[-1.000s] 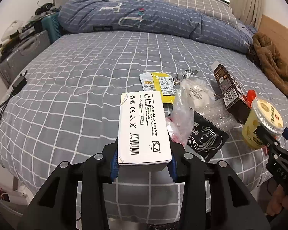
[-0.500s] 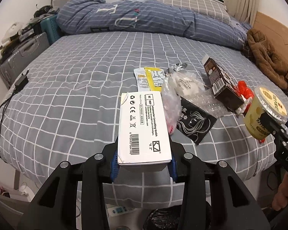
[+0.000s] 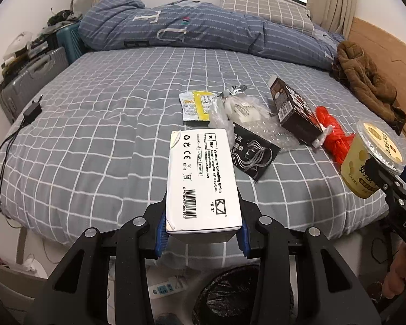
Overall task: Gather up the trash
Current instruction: 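Carry the white box and yellow-lidded cup with both tools over the floor bin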
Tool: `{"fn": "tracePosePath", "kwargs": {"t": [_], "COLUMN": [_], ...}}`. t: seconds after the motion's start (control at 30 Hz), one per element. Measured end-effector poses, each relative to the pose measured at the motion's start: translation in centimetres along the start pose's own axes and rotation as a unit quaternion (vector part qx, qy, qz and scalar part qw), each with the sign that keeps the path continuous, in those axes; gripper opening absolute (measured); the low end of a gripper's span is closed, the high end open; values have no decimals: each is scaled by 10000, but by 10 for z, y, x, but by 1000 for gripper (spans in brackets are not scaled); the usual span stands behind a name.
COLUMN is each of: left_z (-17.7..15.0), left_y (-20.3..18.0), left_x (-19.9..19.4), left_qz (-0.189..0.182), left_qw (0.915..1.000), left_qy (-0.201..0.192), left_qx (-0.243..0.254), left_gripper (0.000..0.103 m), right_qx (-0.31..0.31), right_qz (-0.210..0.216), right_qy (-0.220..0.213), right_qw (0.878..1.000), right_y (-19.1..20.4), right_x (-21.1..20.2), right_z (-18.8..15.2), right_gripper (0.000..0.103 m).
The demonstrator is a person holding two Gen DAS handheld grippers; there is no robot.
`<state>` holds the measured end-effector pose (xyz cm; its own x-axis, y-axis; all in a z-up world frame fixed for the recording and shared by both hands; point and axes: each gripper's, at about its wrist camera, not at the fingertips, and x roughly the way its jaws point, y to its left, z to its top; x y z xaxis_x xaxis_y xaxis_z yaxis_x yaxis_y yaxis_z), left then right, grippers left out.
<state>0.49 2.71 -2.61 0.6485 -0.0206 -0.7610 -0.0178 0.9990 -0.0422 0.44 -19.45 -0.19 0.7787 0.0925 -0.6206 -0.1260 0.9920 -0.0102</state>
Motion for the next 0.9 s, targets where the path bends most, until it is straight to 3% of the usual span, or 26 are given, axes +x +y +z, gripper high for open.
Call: {"fn": "tracePosePath", "kwargs": {"t": [0.9], "left_z": [-91], "left_y": [-10], "left_x": [-9], "left_qz": [-173], "left_qw": [9983], "left_qy": [549], "left_qx": [44], "left_gripper": [39], "right_qx": [27], "right_qz": [187], "right_qy": [470], "right_qw": [9987], "right_y": [29], "right_x": [-38], "right_z": [-65], "right_gripper": [72]}}
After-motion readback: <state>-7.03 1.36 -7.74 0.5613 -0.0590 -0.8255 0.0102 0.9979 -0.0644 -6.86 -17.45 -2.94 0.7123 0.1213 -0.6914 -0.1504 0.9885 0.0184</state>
